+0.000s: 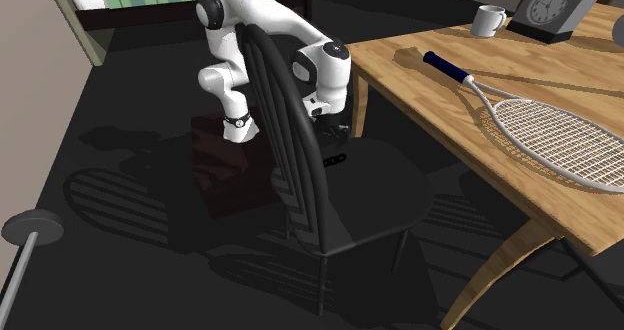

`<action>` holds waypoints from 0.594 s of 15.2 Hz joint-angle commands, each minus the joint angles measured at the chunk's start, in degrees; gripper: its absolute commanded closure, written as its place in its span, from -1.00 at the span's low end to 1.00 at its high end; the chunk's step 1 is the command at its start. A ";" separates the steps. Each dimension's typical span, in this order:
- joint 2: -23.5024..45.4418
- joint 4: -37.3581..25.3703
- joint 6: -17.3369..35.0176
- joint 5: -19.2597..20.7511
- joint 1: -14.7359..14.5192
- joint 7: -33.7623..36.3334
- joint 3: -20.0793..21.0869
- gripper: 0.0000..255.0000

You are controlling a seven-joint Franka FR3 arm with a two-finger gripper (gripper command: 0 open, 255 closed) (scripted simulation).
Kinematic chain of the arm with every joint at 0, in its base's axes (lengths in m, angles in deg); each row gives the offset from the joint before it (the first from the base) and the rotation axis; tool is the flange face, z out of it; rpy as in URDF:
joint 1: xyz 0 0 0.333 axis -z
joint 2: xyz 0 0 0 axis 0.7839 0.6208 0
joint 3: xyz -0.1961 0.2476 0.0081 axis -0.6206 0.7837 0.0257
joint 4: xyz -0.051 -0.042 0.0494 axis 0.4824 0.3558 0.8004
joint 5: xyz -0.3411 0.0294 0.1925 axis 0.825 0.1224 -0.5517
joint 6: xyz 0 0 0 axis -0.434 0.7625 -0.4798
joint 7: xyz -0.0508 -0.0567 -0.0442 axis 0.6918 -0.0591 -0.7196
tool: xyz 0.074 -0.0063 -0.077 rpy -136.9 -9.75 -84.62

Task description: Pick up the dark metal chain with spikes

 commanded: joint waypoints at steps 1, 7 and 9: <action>4.08 -4.03 0.22 1.22 -0.87 3.64 -0.06 -1.00; 7.45 -4.17 3.49 2.18 -1.44 5.36 -0.43 -1.00; 7.99 -3.34 4.84 2.36 -1.48 5.46 -0.49 -1.00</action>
